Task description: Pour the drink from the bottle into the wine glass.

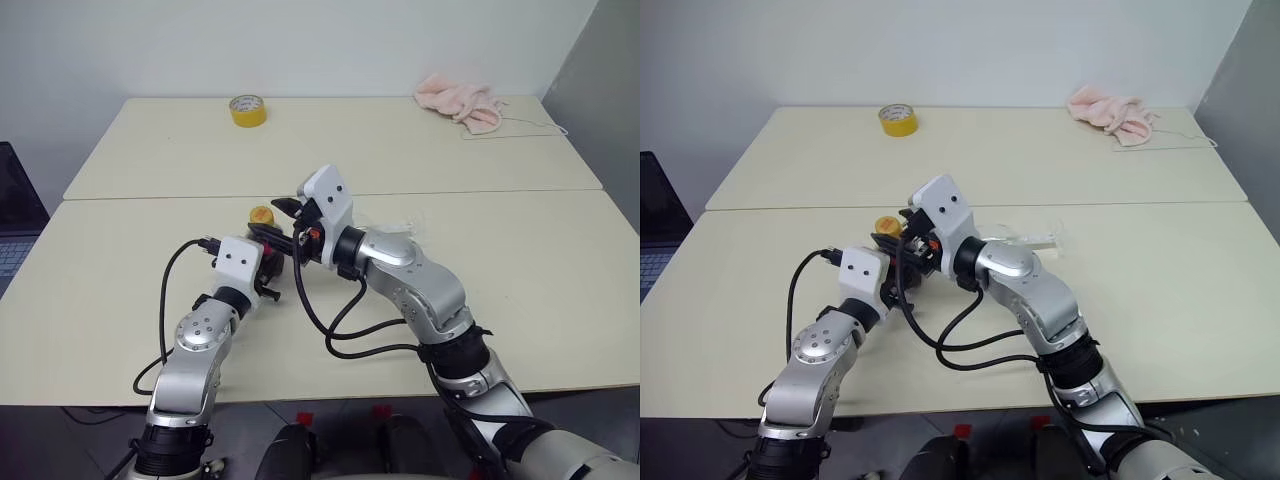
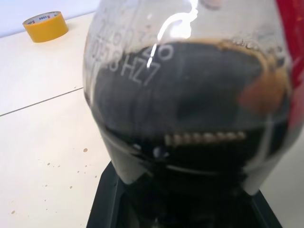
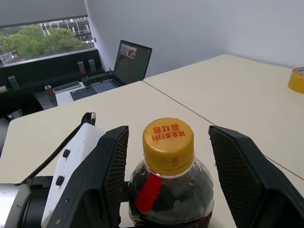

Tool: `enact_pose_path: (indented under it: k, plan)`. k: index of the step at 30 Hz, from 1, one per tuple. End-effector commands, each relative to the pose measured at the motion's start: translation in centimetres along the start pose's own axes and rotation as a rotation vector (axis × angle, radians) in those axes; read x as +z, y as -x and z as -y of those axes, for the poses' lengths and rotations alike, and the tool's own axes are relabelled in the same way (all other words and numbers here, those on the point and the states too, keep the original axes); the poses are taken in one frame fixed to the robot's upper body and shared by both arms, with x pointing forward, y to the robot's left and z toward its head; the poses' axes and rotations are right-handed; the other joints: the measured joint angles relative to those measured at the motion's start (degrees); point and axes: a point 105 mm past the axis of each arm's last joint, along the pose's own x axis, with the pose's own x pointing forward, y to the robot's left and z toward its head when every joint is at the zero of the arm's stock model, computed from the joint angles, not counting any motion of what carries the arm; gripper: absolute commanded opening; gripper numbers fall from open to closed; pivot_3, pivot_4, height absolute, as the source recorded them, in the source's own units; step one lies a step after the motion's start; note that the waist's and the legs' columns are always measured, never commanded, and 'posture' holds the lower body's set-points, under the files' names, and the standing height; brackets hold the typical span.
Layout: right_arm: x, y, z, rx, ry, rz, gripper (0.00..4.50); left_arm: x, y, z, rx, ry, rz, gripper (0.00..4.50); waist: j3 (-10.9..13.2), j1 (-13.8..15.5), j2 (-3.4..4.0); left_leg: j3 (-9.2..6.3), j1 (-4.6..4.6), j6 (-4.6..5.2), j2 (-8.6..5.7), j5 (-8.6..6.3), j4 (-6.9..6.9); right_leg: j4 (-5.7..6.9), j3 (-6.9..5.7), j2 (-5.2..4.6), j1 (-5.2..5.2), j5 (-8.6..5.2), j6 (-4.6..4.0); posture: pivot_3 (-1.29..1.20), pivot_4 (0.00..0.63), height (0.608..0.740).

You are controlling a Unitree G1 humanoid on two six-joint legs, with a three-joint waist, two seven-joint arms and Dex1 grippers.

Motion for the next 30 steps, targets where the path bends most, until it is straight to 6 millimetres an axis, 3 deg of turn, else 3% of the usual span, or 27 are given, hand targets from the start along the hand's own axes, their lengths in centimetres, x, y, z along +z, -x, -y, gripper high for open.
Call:
enact_pose_path:
  k: [1, 9, 12, 15, 24, 30]
  plan:
    - [1.6, -0.4, -0.4, 0.014, 0.031, 0.057, 2.85, 2.2, 0.0, 0.0, -0.001, -0.017, 0.089, 1.01, 0.0, -0.01, 0.0, 0.0, 0.0, 0.0, 0.0, 0.0, 0.0, 0.0, 0.0, 0.0, 0.0, 0.0, 0.0, 0.0, 0.15, 0.74]
    - [1.3, -0.6, -0.6, 0.03, 0.033, 0.048, 2.85, 2.3, 0.0, 0.1, -0.008, -0.02, 0.092, 1.01, 0.0, -0.02, 0.0, 0.0, 0.0, 0.0, 0.0, 0.0, 0.0, 0.0, 0.0, 0.0, 0.0, 0.0, 0.0, 0.0, 0.15, 0.74]
    - [1.4, -0.6, -0.5, 0.022, 0.027, 0.053, 2.28, 2.3, 0.0, 0.1, -0.008, -0.02, 0.091, 1.01, 0.0, -0.03, 0.0, 0.0, 0.0, 0.0, 0.0, 0.0, 0.0, 0.0, 0.0, 0.0, 0.0, 0.0, 0.0, 0.0, 0.15, 0.74]
    - [1.5, -0.6, -0.3, 0.016, 0.024, 0.059, 1.28, 2.3, 0.0, 0.1, -0.007, -0.02, 0.09, 1.01, 0.0, -0.03, 0.0, 0.0, 0.0, 0.0, 0.0, 0.0, 0.0, 0.0, 0.0, 0.0, 0.0, 0.0, 0.0, 0.0, 0.15, 0.74]
    - [1.0, -0.2, 0.5, 0.082, 0.078, 0.015, 1.25, 2.0, 0.3, 0.2, -0.007, -0.009, 0.08, 1.01, 0.0, -0.03, 0.0, 0.0, 0.0, 0.0, 0.0, 0.0, 0.0, 0.0, 0.0, 0.0, 0.0, 0.0, 0.0, 0.0, 0.15, 0.74]
    - [2.1, -0.5, 3.3, 0.177, 0.166, 0.01, 1.25, 1.9, 0.6, 0.4, -0.028, 0.002, 0.069, 1.01, 0.0, -0.1, 0.0, 0.0, 0.01, 0.0, 0.03, 0.0, -0.02, 0.01, -0.02, 0.03, 0.0, 0.0, 0.0, 0.0, 0.15, 0.74]
